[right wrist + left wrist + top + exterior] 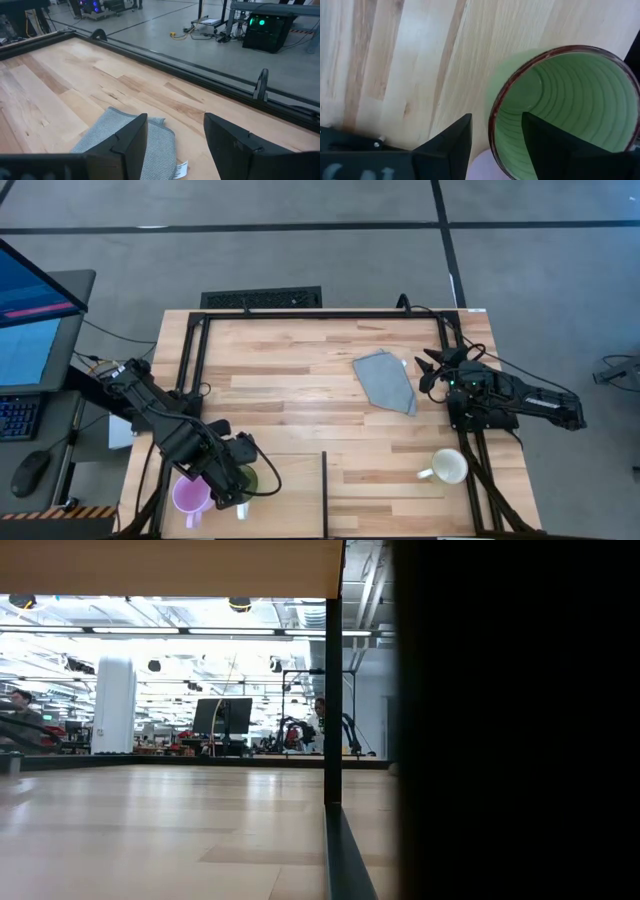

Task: Stack small to large cups/mugs on shelf
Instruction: Put the light green mug on the shelf

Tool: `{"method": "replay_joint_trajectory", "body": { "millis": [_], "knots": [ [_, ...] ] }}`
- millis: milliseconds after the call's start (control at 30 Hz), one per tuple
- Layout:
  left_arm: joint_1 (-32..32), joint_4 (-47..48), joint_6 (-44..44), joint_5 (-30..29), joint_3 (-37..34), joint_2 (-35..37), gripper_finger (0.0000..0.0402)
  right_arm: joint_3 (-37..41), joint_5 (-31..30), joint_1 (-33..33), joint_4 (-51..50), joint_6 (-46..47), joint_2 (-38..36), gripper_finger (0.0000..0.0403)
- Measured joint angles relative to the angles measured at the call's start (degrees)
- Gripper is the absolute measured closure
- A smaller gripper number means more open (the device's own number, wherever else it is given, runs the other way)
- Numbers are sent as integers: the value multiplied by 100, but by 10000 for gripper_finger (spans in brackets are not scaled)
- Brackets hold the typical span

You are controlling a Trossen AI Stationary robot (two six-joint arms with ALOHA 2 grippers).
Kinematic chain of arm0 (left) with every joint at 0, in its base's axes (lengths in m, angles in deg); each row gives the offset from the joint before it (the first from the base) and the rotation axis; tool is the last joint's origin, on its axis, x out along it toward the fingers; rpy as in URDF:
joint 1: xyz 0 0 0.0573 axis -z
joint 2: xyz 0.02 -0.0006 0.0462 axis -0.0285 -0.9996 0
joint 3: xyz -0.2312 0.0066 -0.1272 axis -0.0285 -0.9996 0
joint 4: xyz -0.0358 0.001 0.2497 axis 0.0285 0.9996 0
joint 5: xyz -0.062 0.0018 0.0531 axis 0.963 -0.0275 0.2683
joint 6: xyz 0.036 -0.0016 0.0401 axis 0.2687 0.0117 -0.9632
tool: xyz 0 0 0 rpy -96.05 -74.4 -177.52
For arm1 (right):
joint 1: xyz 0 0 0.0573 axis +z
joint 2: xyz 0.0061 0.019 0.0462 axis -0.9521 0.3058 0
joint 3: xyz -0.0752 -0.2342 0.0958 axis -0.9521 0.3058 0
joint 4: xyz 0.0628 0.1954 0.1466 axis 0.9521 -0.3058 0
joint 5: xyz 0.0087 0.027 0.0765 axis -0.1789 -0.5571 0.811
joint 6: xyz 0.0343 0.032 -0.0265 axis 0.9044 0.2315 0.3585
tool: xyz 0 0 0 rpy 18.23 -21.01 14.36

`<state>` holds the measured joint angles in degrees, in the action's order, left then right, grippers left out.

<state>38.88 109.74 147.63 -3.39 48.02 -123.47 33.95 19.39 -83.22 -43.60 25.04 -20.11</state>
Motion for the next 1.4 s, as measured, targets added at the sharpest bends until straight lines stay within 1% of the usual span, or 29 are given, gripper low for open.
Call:
{"method": "replay_joint_trajectory", "body": {
  "millis": [100, 233, 367, 533, 667, 833, 967, 1067, 1167, 1267, 1400],
  "knots": [
    [-2, -1, 75, -21, 0, 90, 239, 0, 0, 0, 0, 0, -2, 187],
    [-2, -5, 247, -191, 5, 291, 239, 0, 0, 0, 0, 0, 0, 187],
    [-2, -105, 213, -329, 7, 471, 239, 0, 2, 0, 0, 0, 0, 187],
    [-2, -188, 18, -766, 7, 744, 239, 0, 2, 0, 0, 0, 0, 187],
    [-2, -205, -143, -1414, 7, 1002, 239, 0, 2, 0, -2, 0, 0, 187],
    [-2, -205, -614, -2633, 7, 1338, 239, 0, 2, 1, -2, 0, 0, 187],
    [-2, -203, -1428, -3879, 7, 1555, 239, 0, 2, 2, -1, 0, 0, 187],
    [-2, -193, -2314, -4827, 7, 1648, 239, -1, 2, 1, 0, 0, 0, 187],
    [-2, -47, -2884, -5622, 7, 1711, 239, 0, 2, 2, 0, 0, -2, 187],
    [-2, 154, -2949, -6096, 1, 1802, 239, 0, 2, 1, -1, 0, 0, 187],
    [-4, 136, -3111, -6180, -207, 2103, 239, 0, 0, 0, 0, -4, 0, 187]
  ]
}}
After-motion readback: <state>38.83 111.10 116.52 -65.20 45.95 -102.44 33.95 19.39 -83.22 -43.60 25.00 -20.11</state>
